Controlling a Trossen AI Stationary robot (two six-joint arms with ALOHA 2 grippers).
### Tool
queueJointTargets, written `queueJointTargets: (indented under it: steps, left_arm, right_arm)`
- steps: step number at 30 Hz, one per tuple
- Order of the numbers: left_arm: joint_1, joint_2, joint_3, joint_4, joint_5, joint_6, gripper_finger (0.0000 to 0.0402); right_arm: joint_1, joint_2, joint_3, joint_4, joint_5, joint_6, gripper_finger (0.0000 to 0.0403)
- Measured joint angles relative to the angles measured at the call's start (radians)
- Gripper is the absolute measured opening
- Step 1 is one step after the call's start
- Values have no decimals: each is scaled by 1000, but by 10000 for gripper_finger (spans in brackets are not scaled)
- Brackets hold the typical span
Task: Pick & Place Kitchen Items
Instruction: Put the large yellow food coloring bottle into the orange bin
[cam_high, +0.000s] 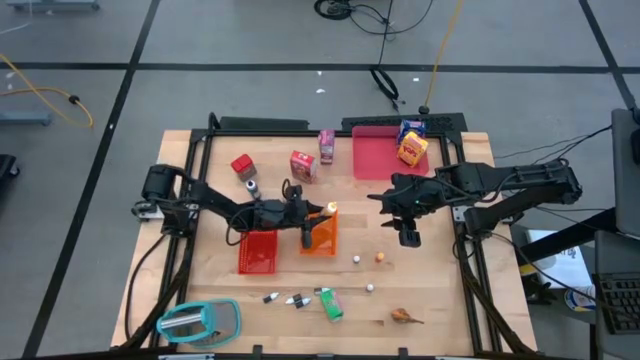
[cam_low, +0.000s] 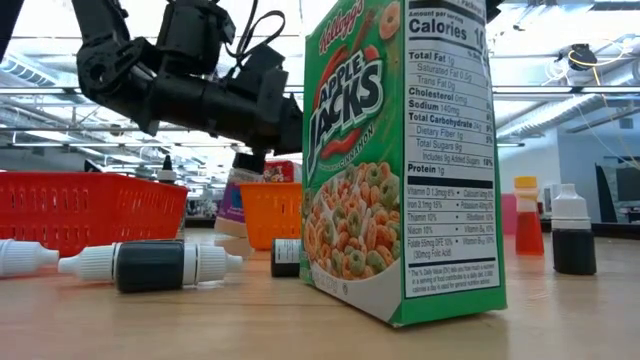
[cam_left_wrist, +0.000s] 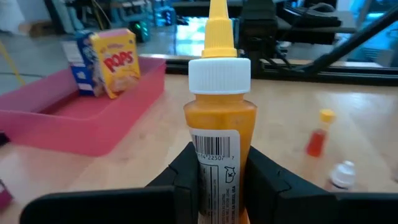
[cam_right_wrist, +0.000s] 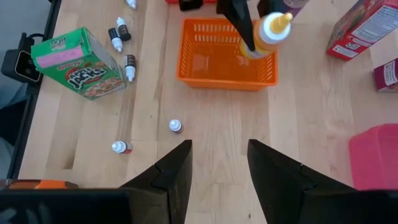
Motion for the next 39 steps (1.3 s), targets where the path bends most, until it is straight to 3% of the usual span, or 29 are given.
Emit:
queueJointTargets:
  steps: [18, 31, 39]
  left_arm:
    - [0, -10, 0, -55, -1, -56, 79]
    - [0, -9, -1, -57, -1, -66, 157]
    - [0, -5, -6, -87, 1, -94, 157]
  right_arm:
    - [0, 0, 0, -2, 0, -1, 146]
    - [0, 0, -1, 2, 0, -1, 146]
    - [0, 1, -49, 21, -1, -1, 146]
